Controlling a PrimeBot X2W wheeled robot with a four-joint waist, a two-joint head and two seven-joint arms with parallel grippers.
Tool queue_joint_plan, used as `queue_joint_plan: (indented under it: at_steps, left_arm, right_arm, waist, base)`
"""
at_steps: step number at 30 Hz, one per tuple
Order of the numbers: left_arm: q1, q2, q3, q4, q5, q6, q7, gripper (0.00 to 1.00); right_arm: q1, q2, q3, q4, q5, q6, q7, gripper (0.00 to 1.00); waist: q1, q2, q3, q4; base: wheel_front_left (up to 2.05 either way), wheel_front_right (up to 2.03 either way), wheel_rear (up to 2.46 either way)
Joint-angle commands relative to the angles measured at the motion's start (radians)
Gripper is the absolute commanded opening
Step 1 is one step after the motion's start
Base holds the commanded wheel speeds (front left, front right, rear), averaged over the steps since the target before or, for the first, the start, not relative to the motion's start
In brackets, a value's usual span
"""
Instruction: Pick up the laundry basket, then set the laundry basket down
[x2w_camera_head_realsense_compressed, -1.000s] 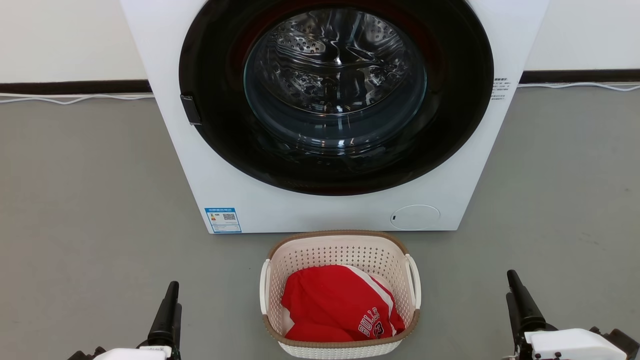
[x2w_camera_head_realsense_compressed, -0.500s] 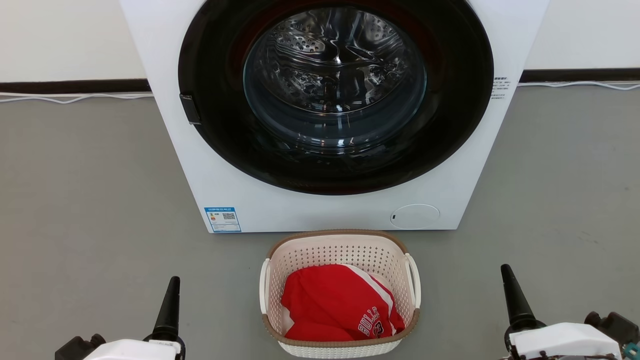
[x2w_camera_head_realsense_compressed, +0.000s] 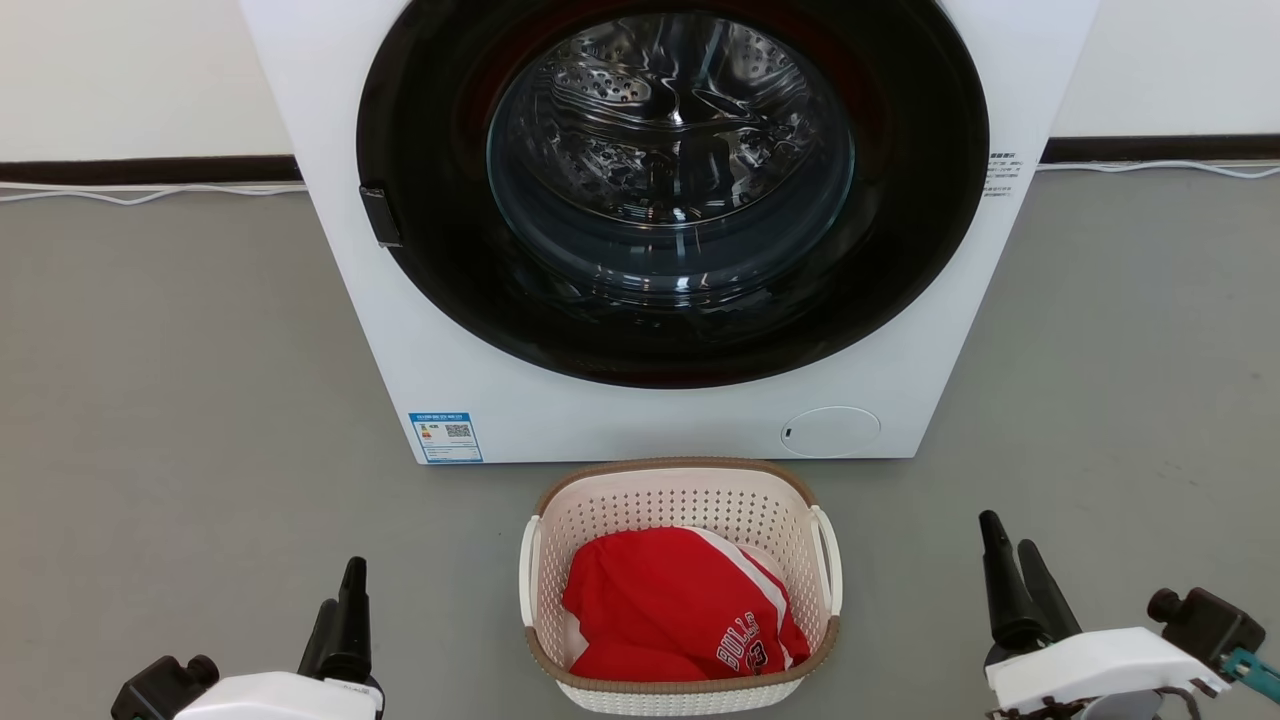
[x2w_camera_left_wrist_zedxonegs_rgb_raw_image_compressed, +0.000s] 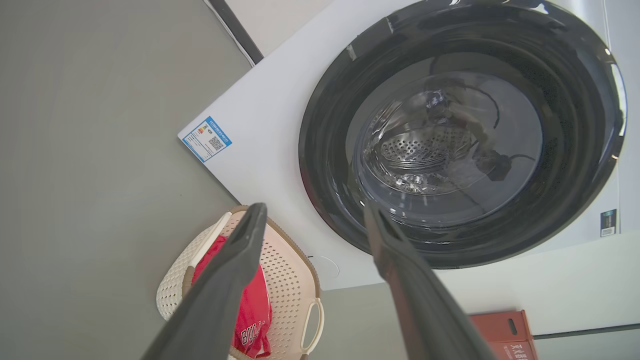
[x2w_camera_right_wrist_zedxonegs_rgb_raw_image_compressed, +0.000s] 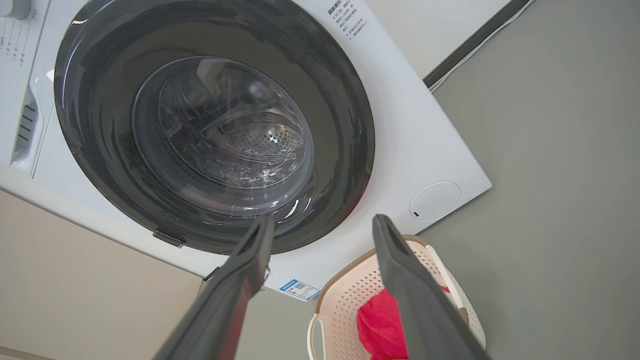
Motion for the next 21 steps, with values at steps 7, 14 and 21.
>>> queue_joint_plan:
  at_steps: [7,14,21]
  left_arm:
    - [-0.054,0.009,0.002,-0.029,0.111,0.016,-0.033,1.0]
    - [-0.054,0.01,-0.003,-0.029,0.209,0.025,-0.054,1.0]
    - [-0.057,0.011,-0.003,-0.026,0.304,0.033,-0.074,1.0]
  right_arm:
    - [-0.054,-0.01,0.026,-0.024,-0.128,0.004,-0.034,1.0]
    - [-0.059,-0.01,0.034,-0.021,-0.229,0.005,-0.054,1.0]
    - [-0.064,-0.01,0.038,-0.013,-0.332,0.005,-0.075,1.0]
  waist:
    - [-0.0001,0.0,0.0,0.001]
    - [-0.0001,0.0,0.002,-0.001]
    - [-0.0001,0.0,0.004,-0.002]
  base:
    - [0.0,0.0,0.0]
    - [0.0,0.0,0.0]
    - [0.0,0.0,0.0]
